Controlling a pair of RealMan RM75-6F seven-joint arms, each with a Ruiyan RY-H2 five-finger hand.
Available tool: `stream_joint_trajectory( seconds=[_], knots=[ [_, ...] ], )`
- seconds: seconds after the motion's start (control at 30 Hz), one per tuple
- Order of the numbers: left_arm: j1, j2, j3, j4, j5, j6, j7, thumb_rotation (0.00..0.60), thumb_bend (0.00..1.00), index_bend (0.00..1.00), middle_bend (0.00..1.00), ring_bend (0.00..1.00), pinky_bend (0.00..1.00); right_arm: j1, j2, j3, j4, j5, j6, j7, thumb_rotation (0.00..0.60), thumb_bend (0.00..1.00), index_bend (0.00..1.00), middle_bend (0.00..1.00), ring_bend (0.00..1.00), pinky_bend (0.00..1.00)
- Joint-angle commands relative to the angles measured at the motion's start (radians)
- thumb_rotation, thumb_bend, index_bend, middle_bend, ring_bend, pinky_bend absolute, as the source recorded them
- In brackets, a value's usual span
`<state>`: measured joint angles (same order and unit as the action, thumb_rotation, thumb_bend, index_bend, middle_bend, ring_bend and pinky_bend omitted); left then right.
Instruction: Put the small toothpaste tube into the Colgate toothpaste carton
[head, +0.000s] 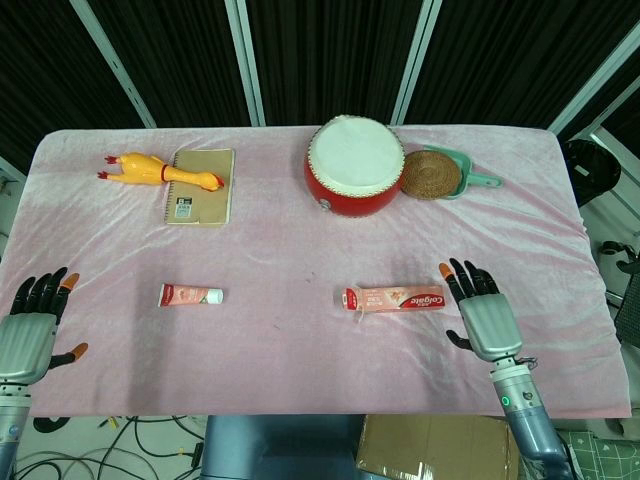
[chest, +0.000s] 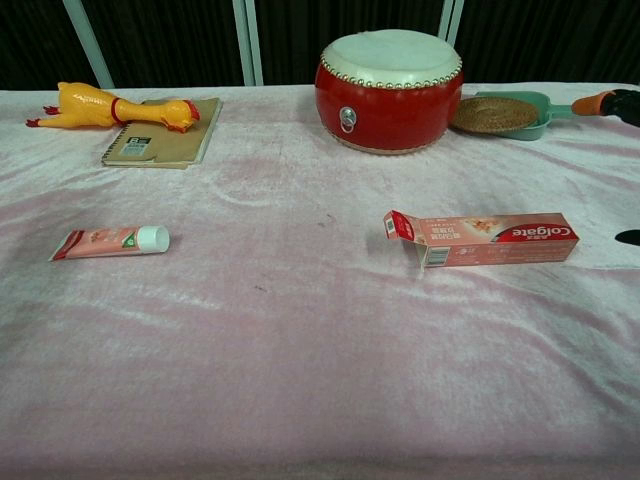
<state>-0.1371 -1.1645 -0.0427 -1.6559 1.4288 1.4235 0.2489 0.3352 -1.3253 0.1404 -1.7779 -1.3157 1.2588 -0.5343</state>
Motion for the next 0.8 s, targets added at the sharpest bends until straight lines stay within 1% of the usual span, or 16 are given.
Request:
stream_joint_trajectory(
  seconds=[0.03,0.27,0.8],
  knots=[
    [0.0,0.005,-0.002,0.003,-0.004,-0.002,-0.007,0.6,0.0,0.0,0.0,0.0,0.0,0.011,-0.017,0.002,0.004,0.02,-0.009,-0.022,0.6,0.11,0.0,0.0,0.0,0.11],
    [0.001,0.013,-0.004,0.002,-0.004,0.001,-0.021,0.6,0.0,0.0,0.0,0.0,0.0,0.015,-0.034,-0.004,0.016,0.036,-0.007,-0.034,0.6,0.11,0.0,0.0,0.0,0.11],
    [0.002,0.015,-0.005,-0.001,-0.009,0.0,-0.022,0.6,0.0,0.0,0.0,0.0,0.0,0.044,-0.047,0.013,0.015,0.097,-0.019,-0.056,0.6,0.15,0.0,0.0,0.0,0.11]
  ],
)
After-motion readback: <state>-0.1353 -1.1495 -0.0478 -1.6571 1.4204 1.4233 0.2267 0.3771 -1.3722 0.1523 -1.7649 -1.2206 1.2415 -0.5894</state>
